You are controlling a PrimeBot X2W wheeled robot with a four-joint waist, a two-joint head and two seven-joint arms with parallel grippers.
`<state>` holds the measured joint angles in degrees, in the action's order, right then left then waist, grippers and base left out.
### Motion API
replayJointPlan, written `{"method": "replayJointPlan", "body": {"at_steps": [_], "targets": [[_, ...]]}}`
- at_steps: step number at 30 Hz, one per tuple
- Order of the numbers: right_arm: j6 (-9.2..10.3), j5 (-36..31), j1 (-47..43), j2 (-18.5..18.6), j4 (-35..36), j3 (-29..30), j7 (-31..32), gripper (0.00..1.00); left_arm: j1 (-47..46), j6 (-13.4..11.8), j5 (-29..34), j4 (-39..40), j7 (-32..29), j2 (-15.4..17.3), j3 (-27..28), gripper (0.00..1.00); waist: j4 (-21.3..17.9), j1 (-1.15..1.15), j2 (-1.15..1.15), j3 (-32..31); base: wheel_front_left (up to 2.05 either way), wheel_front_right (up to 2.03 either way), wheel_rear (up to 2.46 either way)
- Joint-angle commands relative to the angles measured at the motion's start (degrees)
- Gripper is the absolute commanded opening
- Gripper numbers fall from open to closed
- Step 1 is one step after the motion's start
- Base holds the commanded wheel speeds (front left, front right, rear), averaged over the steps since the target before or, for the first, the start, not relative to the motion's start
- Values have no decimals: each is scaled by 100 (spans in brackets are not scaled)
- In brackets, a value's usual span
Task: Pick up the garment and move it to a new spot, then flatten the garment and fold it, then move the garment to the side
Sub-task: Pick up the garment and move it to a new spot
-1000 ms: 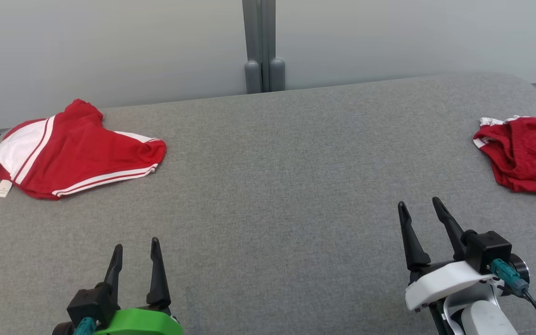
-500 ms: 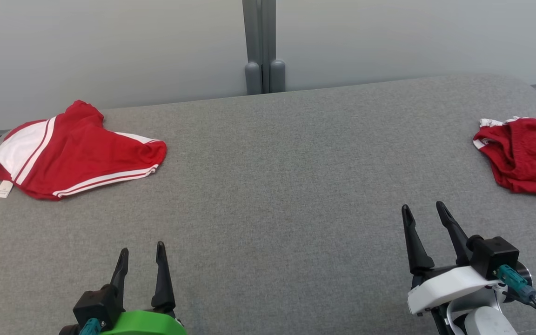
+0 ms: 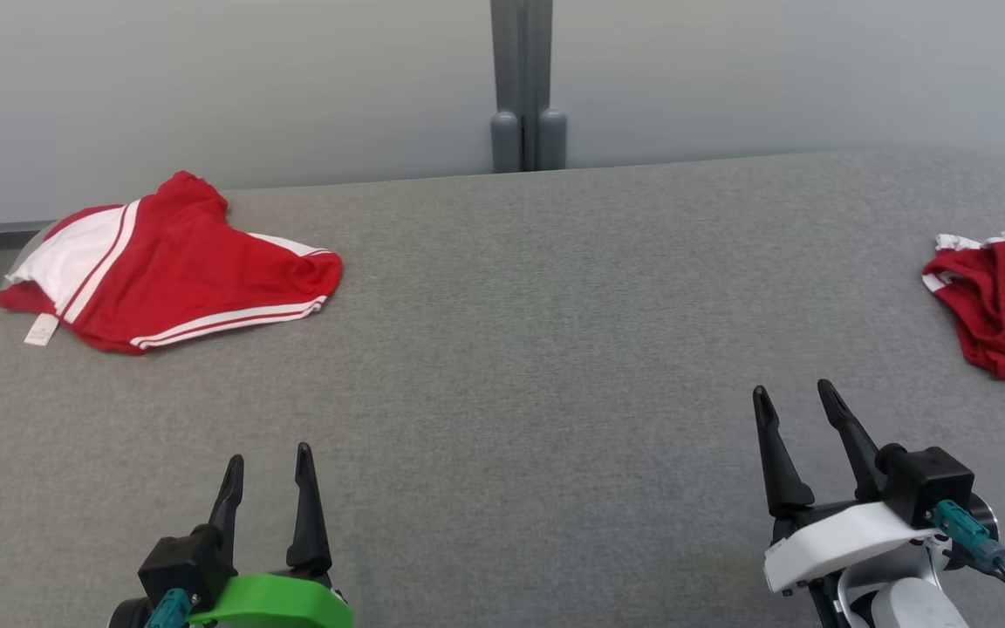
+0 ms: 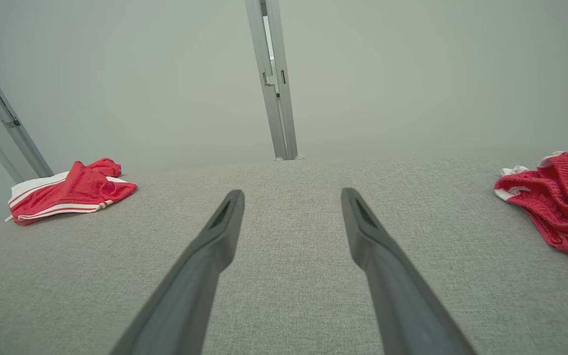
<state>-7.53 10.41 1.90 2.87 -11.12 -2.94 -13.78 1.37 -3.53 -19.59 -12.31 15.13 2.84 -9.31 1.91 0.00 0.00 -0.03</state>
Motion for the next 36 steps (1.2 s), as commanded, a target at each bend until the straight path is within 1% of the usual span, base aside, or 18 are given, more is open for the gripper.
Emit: {"method": "replayJointPlan", "body": {"at_steps": [1,9,13,15,19,23,27,32,36], "targets": [[9,-18,-48,3,38,0,-33,100,-93,5,61,11,1,12,5,100,355,0,0,21,0,0,0],[9,58,-67,5,64,-104,-57,100,-115,48,156,48,0,17,119,100,1525,0,0,34,0,0,0],[9,65,-42,5,17,-152,-80,100,-86,72,193,53,0,16,146,100,2047,0,0,35,0,0,0],[9,81,-38,6,12,-178,-87,100,-68,93,207,50,1,15,163,100,2261,0,0,34,0,0,0],[9,91,-16,7,-11,-237,-95,100,-19,110,250,73,1,14,196,100,2565,0,0,36,0,0,0],[9,78,21,7,-46,-296,-107,100,23,133,262,92,1,14,214,100,2721,0,0,42,0,0,0],[9,64,38,9,-51,-343,-110,100,55,131,256,125,1,13,214,100,2764,0,0,55,0,0,0],[9,-25,116,11,34,-403,-119,100,85,72,146,213,1,12,210,100,2669,0,0,182,0,0,0],[9,-173,275,12,206,-354,-87,100,-101,66,54,322,0,13,304,100,2488,0,0,435,0,0,0]]}}
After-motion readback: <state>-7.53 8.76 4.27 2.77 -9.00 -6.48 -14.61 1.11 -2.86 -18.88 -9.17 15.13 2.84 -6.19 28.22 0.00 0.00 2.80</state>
